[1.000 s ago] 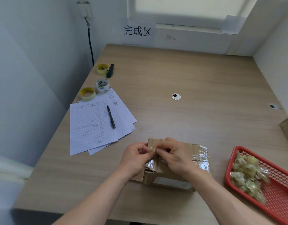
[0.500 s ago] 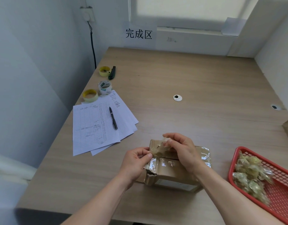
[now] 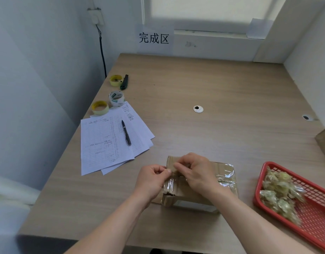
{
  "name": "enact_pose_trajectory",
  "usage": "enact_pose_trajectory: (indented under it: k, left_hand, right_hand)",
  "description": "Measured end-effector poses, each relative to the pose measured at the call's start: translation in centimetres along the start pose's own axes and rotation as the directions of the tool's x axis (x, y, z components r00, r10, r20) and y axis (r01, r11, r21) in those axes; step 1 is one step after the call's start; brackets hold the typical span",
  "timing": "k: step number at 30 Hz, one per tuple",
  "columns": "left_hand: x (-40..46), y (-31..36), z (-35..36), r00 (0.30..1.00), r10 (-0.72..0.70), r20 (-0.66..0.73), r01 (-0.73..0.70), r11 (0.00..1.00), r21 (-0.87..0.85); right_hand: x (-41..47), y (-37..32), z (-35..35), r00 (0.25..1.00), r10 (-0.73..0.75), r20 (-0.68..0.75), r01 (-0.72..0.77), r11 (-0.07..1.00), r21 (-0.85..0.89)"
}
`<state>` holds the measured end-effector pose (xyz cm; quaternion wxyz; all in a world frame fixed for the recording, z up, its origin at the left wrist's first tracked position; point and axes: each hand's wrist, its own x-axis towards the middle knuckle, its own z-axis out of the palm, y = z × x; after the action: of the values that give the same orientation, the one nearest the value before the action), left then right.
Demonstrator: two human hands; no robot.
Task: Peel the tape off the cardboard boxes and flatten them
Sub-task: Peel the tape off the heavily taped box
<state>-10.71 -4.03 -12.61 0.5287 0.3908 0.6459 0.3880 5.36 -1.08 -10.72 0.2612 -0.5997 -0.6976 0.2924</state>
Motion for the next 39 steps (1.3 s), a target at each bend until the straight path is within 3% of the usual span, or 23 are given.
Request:
enact_pose_trajectory:
  k: [6, 13, 17, 19, 21, 23, 25, 27, 29, 33, 39]
  left_hand:
    - [0.0, 0.6, 0.3, 0.999, 0.044, -0.019, -0.042, 0.996, 0.079]
    - [-1.2, 0.6, -1.2, 0.99, 0.043, 0.137, -0.038, 0.998, -0.042]
    - [-1.8, -0.3, -1.6, 0.991, 0.096, 0.09, -0.109, 0.983, 0.151]
    - [-2.0, -0.8, -1.7, 0.991, 0.116, 0.068, -0.126, 0.977, 0.17]
    - [-2.2, -0.9, -1.8, 0.995, 0.081, 0.06, -0.087, 0.989, 0.118]
    - [-2.4, -0.6, -2.0, 0.998, 0.013, 0.057, -0.014, 1.0, 0.027]
    - [-2.3, -0.1, -2.4, 0.996, -0.06, 0.071, 0.063, 0.997, -0.039]
    - [-2.2, 0.2, -2.9, 0.989, -0.117, 0.096, 0.123, 0.99, -0.064]
    - [-2.2, 0.5, -3.4, 0.979, -0.171, 0.114, 0.176, 0.984, -0.031]
    - [-2.0, 0.9, -4.3, 0.956, -0.266, 0.127, 0.261, 0.964, 0.056]
    - [-1.9, 2.2, -4.9, 0.913, -0.369, 0.175, 0.349, 0.927, 0.137]
  right_hand:
    - [1.0, 0.8, 0.1, 0.991, 0.132, -0.015, -0.131, 0.989, 0.068]
    - [2.7, 0.1, -0.1, 0.971, 0.217, 0.095, -0.225, 0.97, 0.086]
    - [2.8, -0.3, 0.0, 0.974, 0.221, 0.048, -0.223, 0.974, 0.039]
    - [2.4, -0.5, -0.1, 0.98, 0.193, 0.04, -0.195, 0.979, 0.06]
    - [1.8, -0.7, -0.1, 0.991, 0.134, -0.023, -0.129, 0.981, 0.141]
    - [0.6, -0.7, -0.2, 0.987, -0.02, -0.158, 0.047, 0.985, 0.168]
    - [-0.9, -0.3, -0.3, 0.942, -0.244, -0.232, 0.265, 0.962, 0.061]
    - [-2.4, 0.1, 0.0, 0.904, -0.372, -0.211, 0.371, 0.927, -0.046]
    - [-3.1, 0.2, 0.5, 0.918, -0.374, -0.134, 0.366, 0.927, -0.082]
    - [-2.6, -0.4, 1.4, 0.974, -0.217, 0.061, 0.224, 0.963, -0.15]
    - [-2.0, -0.7, 2.3, 0.982, -0.156, 0.103, 0.176, 0.956, -0.234]
